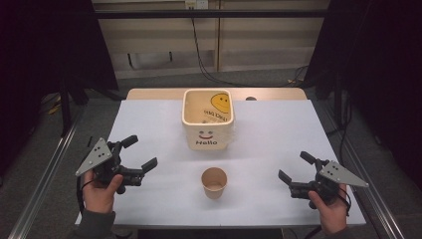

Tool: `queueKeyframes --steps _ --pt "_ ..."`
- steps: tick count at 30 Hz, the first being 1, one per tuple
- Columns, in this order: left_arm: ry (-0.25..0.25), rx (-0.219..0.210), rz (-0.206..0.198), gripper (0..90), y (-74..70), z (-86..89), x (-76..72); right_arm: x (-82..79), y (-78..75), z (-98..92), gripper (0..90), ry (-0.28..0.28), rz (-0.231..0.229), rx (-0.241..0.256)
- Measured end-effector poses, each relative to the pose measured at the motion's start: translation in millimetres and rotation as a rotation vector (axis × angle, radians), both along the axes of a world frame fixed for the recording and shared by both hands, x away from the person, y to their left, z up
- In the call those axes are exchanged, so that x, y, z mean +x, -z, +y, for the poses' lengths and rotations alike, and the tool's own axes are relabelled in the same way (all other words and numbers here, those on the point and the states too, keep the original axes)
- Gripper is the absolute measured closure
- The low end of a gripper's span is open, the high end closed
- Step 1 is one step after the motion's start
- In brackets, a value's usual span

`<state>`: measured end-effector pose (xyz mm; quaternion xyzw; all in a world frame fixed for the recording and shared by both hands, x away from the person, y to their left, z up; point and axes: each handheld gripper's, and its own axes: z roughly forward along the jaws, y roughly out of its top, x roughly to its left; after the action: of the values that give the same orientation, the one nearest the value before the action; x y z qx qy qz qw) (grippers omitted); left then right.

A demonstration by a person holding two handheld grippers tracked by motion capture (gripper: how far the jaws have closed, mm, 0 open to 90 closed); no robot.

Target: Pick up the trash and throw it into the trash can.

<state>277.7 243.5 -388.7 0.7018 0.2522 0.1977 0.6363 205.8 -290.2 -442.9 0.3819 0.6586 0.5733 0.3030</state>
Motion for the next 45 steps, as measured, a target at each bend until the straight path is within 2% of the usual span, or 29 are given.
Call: queueKeyframes --steps 7,8,9,13,18,19,22,26,29,39,45 --pt "0.015 -0.016 0.007 0.1 -16.6 -10.4 6.1 -0.5 -0.1 -0.4 1.2 0.003 0.007 0.001" --pt "0.018 -0.010 0.003 0.1 -23.8 -11.4 7.7 -0.5 -0.1 -0.5 1.2 0.001 0.007 0.001" --pt "0.018 -0.010 0.003 0.1 -23.8 -11.4 7.7 -0.5 -0.1 -0.5 1.2 0.001 0.007 0.001" --pt "0.017 -0.026 0.000 0.1 -39.7 -11.6 11.0 -0.2 -0.1 -0.5 1.2 0.000 0.002 -0.003" --pt "0.020 -0.014 -0.003 0.1 -59.9 -12.5 15.8 0.1 0.0 -0.2 1.2 -0.003 0.002 -0.002" --pt "0.021 -0.024 -0.007 0.1 -62.0 -14.0 16.5 0.2 0.0 -0.2 1.2 -0.004 0.001 -0.002" --pt "0.037 -0.002 -0.002 0.1 -71.5 -16.2 19.5 0.2 0.1 -0.2 1.2 -0.004 0.002 -0.002" --pt "0.057 0.001 0.014 0.1 -78.5 -21.6 22.4 0.5 0.2 0.2 1.2 -0.005 0.003 0.000" --pt "0.060 0.013 0.012 0.1 -82.5 -24.8 24.4 0.5 0.2 0.3 1.2 -0.005 0.004 -0.001" --pt "0.091 0.027 0.034 0.1 -90.6 -29.1 28.8 0.7 0.3 0.6 1.2 -0.007 0.006 -0.003" --pt "0.121 0.084 0.060 0.1 -100.3 -37.2 31.9 0.6 0.3 0.5 1.2 -0.002 0.008 -0.007"
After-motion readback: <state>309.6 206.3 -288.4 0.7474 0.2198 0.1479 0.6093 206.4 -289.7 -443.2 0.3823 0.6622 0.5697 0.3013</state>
